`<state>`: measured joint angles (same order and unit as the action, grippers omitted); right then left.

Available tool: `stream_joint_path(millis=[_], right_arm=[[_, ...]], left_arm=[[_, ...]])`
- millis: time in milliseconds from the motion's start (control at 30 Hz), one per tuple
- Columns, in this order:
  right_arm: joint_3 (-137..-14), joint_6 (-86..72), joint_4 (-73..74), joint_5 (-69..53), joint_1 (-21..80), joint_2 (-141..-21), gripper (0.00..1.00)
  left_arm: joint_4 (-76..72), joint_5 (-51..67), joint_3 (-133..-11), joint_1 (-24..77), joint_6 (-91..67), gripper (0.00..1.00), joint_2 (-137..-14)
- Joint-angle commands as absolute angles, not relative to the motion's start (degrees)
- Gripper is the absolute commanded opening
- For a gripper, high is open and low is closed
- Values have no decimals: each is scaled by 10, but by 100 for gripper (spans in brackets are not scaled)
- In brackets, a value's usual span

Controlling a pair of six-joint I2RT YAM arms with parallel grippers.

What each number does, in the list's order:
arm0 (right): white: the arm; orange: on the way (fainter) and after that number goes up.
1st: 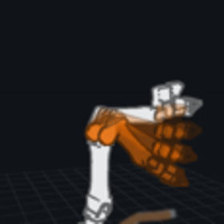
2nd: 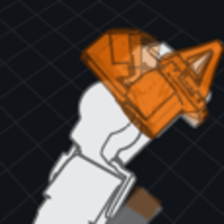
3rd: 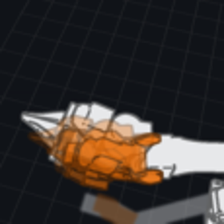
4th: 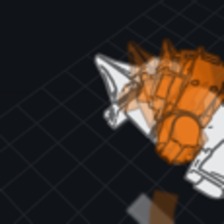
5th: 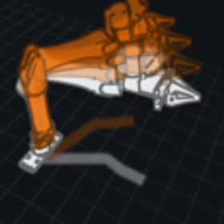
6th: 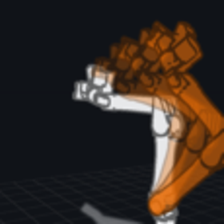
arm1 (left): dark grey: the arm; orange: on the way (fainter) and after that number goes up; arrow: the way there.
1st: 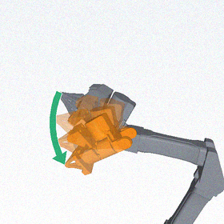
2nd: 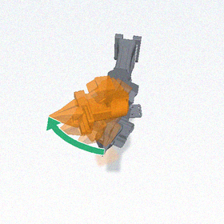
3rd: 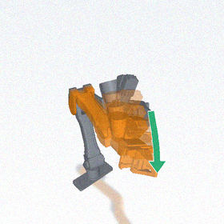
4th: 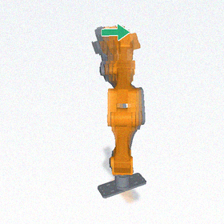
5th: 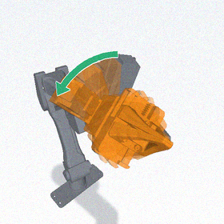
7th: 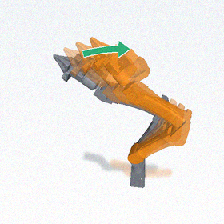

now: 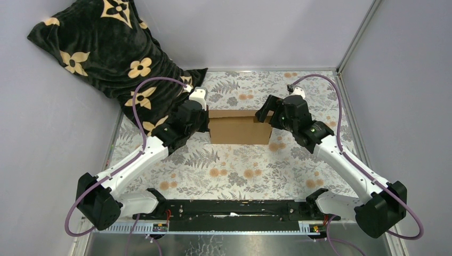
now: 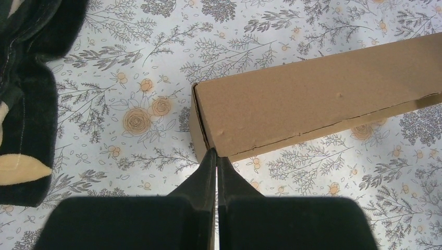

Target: Fold the paper box

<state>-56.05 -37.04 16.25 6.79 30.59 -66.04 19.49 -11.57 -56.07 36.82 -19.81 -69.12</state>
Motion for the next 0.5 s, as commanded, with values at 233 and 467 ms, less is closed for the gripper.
stream_joint_path(millis=[233, 467], right_arm=[[-520, -396, 133, 12, 298, -673, 94], [-505, -391, 128, 3, 298, -681, 87]], left_arm=[[191, -54, -536, 385, -219, 0, -713], [192, -43, -540, 386, -220, 1, -708]])
